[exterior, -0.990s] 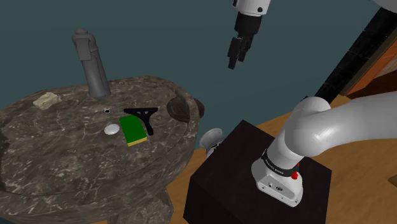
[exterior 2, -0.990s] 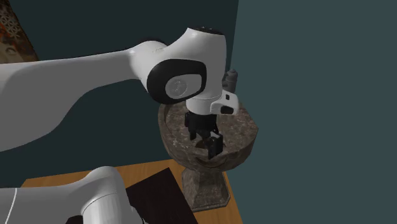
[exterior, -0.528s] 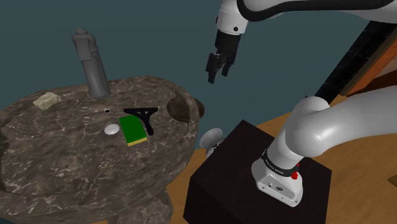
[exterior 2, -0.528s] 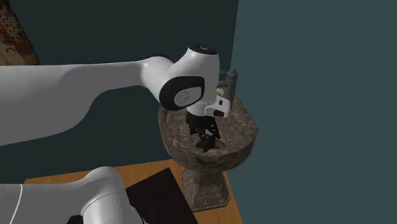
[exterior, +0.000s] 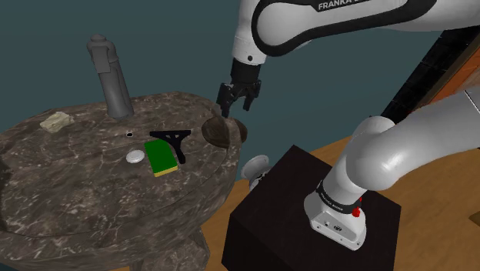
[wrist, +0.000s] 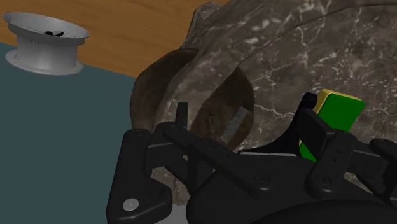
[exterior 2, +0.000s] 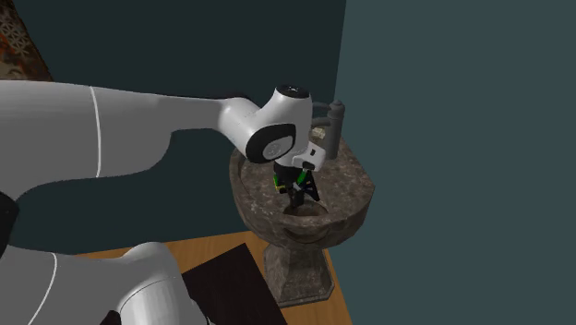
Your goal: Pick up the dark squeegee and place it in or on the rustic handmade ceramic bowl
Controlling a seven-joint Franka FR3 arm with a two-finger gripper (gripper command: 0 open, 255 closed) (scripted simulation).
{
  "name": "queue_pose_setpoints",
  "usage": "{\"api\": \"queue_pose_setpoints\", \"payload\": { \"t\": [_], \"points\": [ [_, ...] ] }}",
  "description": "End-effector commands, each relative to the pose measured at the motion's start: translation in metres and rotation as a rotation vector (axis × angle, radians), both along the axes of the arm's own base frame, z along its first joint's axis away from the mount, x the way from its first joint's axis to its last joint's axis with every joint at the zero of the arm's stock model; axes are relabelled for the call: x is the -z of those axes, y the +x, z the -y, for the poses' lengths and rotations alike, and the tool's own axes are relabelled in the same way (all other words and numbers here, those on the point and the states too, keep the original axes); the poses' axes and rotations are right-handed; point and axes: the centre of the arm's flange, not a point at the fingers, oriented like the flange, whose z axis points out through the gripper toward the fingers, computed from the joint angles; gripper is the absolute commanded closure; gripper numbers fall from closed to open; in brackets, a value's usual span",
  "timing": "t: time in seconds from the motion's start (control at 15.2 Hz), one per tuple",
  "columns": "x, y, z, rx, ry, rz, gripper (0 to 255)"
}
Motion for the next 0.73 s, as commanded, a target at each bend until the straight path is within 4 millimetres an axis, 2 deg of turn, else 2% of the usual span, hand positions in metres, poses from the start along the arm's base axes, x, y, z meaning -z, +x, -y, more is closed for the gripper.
{"api": "queue_pose_setpoints", "payload": {
  "t": [0.0, 0.66],
  "points": [
    [0.020, 0.013, -0.019, 0.032, 0.017, 0.004, 0],
    [0.086, 0.077, -0.099, 0.183, 0.092, 0.021, 0]
  ]
}}
